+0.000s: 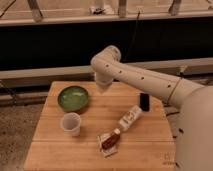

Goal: Knock the bottle over

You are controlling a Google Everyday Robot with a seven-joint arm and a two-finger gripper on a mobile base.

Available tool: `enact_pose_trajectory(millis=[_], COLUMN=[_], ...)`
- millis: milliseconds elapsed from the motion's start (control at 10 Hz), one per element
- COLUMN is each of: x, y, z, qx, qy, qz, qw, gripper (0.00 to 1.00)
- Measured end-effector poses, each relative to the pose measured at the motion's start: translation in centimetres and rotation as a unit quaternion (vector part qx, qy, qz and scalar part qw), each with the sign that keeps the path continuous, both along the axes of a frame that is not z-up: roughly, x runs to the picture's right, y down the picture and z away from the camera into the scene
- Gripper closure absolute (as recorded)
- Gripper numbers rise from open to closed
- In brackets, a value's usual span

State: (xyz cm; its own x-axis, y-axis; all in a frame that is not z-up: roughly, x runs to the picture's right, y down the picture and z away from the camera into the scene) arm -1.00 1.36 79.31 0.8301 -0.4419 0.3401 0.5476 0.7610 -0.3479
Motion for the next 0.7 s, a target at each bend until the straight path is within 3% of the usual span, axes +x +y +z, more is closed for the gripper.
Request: enact_pose_trajectory(millis=[700], x=[0.0], y=[2.7], z=[-1.8], qx=[-0.014], qy=[-0.012], qz=[-0.006], qw=[0.9998], gripper=[0.99])
